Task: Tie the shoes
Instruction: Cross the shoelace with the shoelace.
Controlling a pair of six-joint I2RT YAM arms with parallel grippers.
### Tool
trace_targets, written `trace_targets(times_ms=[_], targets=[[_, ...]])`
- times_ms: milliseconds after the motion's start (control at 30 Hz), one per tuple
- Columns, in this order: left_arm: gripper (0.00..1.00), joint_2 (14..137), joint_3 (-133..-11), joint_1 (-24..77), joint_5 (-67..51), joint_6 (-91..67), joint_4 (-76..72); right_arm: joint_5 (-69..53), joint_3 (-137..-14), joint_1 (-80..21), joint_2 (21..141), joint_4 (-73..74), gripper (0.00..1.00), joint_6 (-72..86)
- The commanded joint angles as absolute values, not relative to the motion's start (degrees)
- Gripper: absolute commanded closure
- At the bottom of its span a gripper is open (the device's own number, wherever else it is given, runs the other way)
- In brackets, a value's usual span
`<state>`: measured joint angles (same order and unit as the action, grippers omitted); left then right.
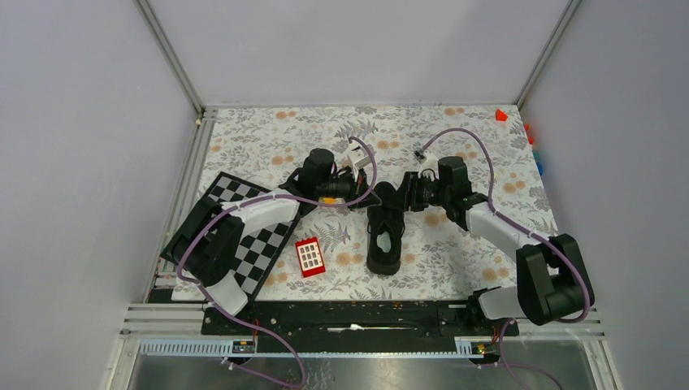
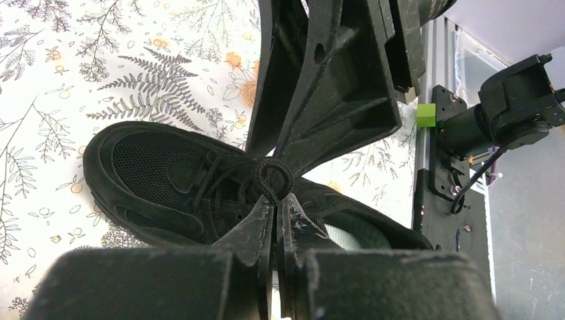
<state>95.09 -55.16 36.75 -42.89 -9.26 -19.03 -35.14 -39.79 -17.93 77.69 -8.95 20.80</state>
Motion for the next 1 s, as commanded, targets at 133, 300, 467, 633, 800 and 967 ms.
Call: trace_targets(times_ms=[133, 300, 467, 633, 800, 967], targets=[[1.0, 96.0, -56.55, 36.85, -42.98, -7.76, -19.49, -36.92, -44.45, -17.75, 81.21, -7.4, 0.54, 17.17], [1.0, 95.91, -56.68, 36.87, -43.15, -7.73, -19.66, -36.06, -45.36, -17.91, 82.71, -7.36, 0.52, 16.37], [1.0, 96.08, -57.12, 36.86, -43.33, -7.65, -19.6, -37.64, -46.36, -18.01, 84.62, -7.35, 0.54, 15.89], [1.0, 96.16, -57.22, 36.91, -43.5, -7.65, -19.6, -39.15, -46.58, -18.74, 86.02, -7.63, 0.56, 15.01], [1.0, 96.15, -57.3, 36.91, -43.59, -7.65, -19.6, -39.79, -47.37, -19.23, 86.92, -7.09, 0.57, 14.12], [1.0, 96.15, -57.39, 36.9, -43.59, -7.48, -19.47, -39.94, -47.47, -19.62, 85.98, -5.71, 0.62, 12.49]])
